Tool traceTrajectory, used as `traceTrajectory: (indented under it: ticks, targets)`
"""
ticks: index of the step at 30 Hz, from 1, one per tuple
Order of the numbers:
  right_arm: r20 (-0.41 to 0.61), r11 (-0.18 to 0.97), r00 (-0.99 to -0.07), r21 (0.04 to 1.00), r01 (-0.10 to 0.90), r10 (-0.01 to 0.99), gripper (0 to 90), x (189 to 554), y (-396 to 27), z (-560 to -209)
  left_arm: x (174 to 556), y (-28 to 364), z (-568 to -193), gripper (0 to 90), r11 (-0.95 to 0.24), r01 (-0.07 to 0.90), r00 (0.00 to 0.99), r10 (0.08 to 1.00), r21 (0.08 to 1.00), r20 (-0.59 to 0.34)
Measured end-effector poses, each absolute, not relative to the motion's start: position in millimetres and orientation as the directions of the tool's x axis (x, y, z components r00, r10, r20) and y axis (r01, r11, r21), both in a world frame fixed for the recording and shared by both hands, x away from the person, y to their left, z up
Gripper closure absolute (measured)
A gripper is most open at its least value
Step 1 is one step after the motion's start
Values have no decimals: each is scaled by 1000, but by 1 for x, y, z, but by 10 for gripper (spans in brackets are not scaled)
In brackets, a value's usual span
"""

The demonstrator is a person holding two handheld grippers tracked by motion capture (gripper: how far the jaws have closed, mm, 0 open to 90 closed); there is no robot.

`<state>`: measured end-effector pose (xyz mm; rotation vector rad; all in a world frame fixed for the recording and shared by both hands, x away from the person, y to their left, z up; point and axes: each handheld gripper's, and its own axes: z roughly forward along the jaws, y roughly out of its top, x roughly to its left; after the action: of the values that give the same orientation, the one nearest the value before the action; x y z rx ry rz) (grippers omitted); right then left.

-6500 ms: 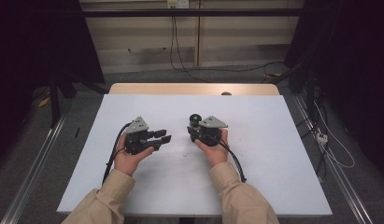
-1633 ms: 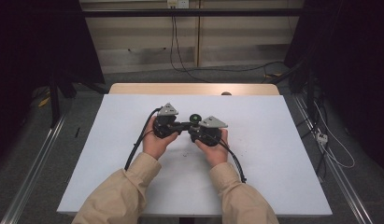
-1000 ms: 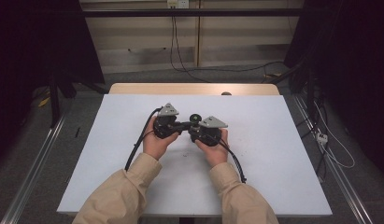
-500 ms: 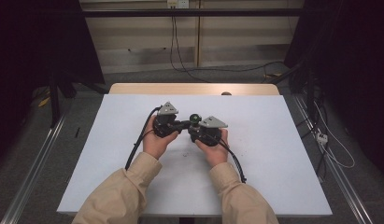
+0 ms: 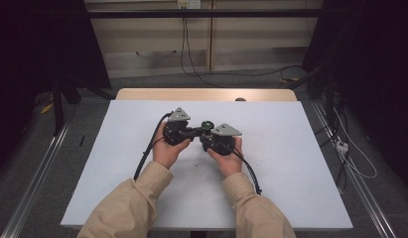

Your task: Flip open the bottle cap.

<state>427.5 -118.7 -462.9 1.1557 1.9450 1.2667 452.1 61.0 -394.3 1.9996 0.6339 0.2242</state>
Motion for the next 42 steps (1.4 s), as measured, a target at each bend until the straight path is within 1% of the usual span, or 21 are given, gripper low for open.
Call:
traceTrajectory:
  ticks: [12, 42]
  targets:
    - [13, 189, -486, 912, 365, 874, 533, 428, -119, -463, 453, 61, -392, 900, -370, 346, 838, 535, 862, -107]
    - [15, 189, -486, 911, 367, 874, 532, 428, -119, -463, 455, 59, -388, 900, -367, 348, 839, 532, 863, -113]
